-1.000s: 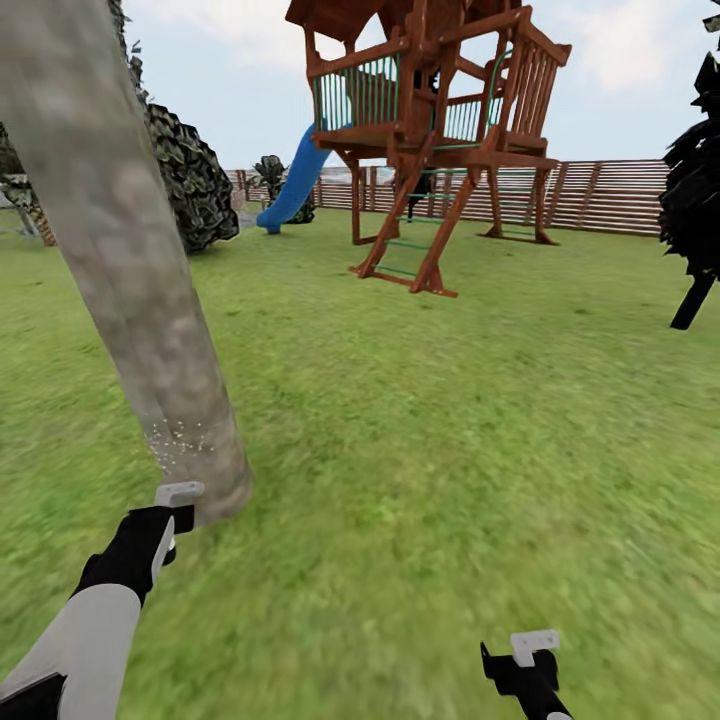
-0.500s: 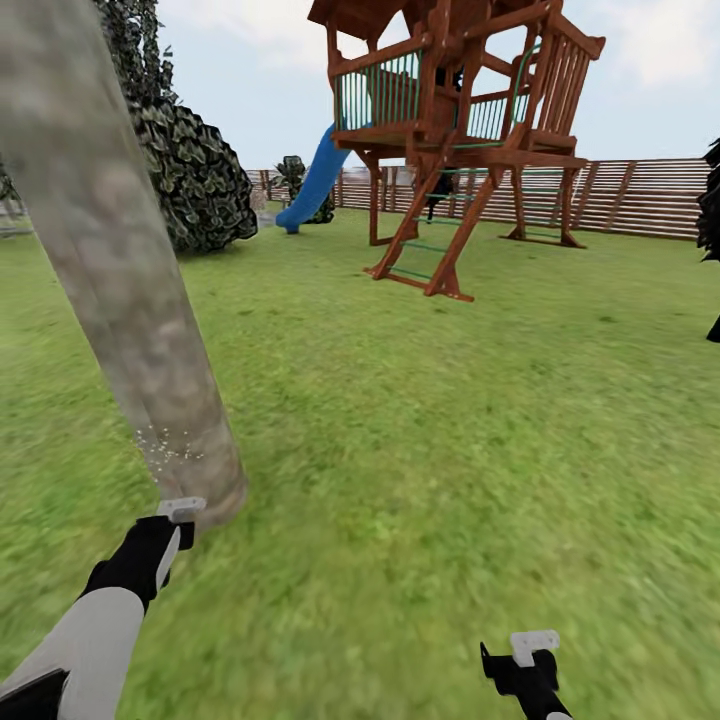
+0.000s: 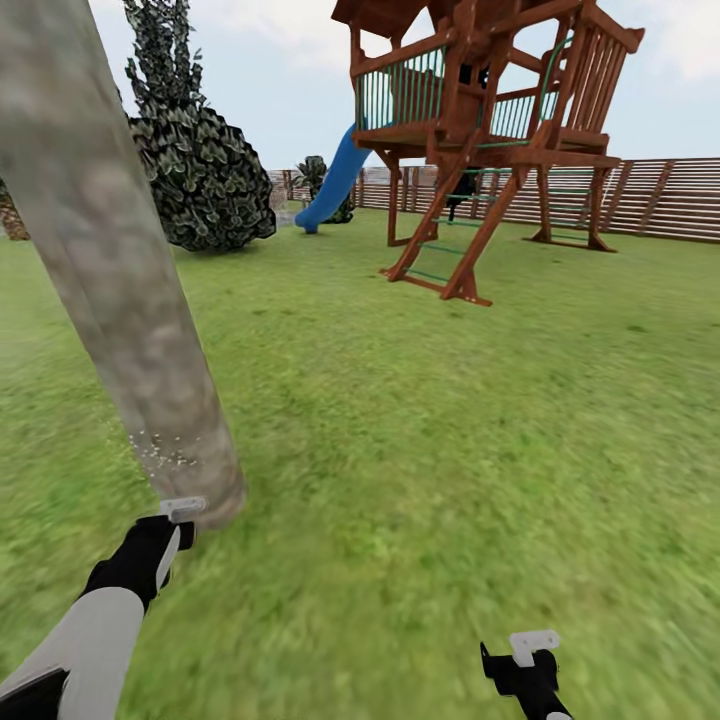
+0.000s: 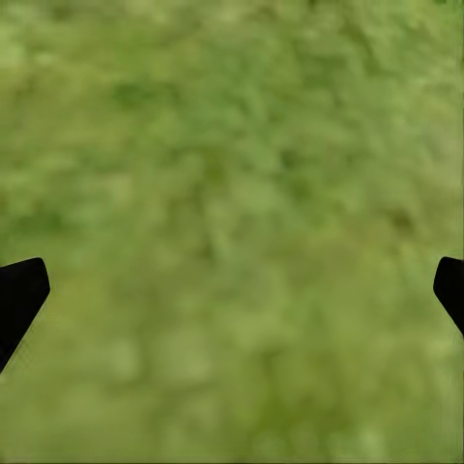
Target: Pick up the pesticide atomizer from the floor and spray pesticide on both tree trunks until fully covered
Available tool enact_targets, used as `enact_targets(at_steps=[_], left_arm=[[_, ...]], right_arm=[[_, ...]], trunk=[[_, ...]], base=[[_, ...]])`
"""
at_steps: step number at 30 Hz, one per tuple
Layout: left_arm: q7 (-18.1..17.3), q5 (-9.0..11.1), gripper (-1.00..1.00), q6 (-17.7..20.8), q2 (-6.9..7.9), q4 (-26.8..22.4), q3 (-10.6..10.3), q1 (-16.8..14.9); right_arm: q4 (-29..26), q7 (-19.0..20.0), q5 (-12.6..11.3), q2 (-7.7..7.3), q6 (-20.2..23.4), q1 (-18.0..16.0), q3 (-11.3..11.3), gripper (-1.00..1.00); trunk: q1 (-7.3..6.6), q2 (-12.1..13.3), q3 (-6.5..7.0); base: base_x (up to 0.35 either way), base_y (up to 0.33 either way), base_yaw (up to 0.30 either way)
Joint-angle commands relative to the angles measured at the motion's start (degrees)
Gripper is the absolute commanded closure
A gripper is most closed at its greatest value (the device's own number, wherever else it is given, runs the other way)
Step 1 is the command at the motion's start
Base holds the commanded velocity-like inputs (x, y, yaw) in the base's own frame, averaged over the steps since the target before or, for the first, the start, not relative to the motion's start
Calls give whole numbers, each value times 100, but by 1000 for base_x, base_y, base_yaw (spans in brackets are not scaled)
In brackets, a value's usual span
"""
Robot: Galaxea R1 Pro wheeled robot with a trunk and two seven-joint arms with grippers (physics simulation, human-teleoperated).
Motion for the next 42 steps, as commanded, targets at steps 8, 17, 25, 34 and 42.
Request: enact_targets(at_steps=[8, 17, 25, 34, 42], left_arm=[[18, 6, 100, 80, 322, 642, 28, -74], [48, 8, 100, 302, 326, 550, 17, -72], [79, 25, 100, 321, 218, 248, 27, -76], [73, 26, 100, 311, 78, 27, 21, -110], [44, 16, 100, 698, -432, -990, -326, -173]], right_arm=[[5, -31, 57, -17, -15, -3, -25, -100], [3, -31, 52, -18, -15, 41, -25, -100], [-3, -31, 52, -18, -14, 41, -25, -100], [-4, -31, 52, -11, -14, 41, -25, -100], [-4, -31, 52, -12, -14, 41, -25, -100]], trunk=[[-1, -2, -5], [-1, -2, -5], [-1, -2, -5], [-1, -2, -5], [-1, -2, -5]], base=[[1, -1, 157], [39, -27, 1], [209, -176, 0], [8, -271, 55], [170, -234, 267]])
